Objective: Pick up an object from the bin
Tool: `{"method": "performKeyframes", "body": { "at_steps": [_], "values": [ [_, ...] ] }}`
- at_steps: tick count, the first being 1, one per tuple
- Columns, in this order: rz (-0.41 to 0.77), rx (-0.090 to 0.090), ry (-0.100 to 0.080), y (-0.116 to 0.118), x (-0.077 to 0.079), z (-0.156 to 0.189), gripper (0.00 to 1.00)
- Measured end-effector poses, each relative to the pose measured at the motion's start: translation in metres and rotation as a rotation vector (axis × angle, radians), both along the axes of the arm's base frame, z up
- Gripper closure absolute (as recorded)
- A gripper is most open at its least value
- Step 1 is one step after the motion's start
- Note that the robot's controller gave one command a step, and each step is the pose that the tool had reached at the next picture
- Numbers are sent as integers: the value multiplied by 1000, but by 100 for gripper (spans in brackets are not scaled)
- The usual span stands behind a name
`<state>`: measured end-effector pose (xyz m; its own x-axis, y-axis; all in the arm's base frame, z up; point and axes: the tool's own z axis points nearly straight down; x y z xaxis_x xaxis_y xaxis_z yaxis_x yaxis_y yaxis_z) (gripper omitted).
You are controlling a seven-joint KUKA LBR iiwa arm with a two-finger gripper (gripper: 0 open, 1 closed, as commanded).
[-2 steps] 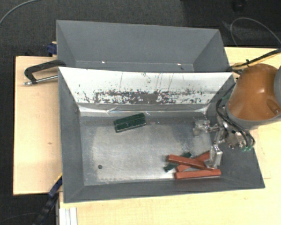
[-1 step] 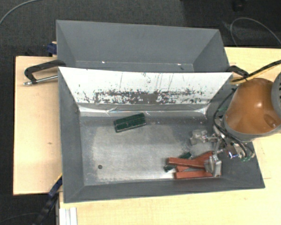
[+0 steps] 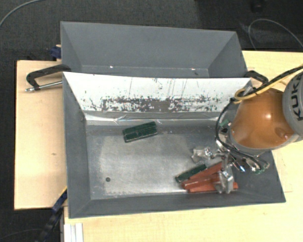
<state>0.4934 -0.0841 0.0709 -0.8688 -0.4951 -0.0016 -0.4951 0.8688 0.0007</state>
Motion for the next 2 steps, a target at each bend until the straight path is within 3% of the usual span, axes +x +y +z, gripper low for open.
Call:
{"method": "performKeyframes", "body": {
  "at_steps": [1,2],
  "values": [
    [187,1,-7,38,36,1,0],
    [184,-1,-4,36,35,2,100]
  ]
}}
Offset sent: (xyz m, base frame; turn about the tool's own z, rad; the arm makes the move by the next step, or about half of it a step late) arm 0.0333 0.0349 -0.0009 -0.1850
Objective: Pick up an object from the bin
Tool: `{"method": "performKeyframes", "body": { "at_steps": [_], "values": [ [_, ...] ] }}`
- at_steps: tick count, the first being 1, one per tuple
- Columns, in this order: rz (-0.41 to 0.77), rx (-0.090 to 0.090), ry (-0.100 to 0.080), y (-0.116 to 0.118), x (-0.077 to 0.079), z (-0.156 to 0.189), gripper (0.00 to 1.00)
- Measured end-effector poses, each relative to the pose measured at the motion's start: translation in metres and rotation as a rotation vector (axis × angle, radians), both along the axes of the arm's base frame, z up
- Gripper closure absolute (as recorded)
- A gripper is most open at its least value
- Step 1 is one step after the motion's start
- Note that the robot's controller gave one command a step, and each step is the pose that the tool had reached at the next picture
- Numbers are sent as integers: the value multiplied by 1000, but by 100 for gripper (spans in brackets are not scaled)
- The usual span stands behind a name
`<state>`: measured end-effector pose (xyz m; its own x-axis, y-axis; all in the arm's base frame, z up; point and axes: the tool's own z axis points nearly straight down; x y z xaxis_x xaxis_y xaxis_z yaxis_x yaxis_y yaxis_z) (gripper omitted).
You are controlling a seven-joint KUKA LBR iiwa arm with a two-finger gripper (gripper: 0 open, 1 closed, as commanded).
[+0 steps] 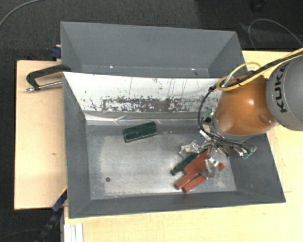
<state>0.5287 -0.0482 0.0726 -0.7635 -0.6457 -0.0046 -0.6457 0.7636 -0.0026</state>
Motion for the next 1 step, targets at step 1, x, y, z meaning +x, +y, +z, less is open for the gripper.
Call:
{"method": "performKeyframes", "body": {
  "at_steps": [1],
  "values": [
    [23,-1,-10,7,15,186,100]
  ]
}}
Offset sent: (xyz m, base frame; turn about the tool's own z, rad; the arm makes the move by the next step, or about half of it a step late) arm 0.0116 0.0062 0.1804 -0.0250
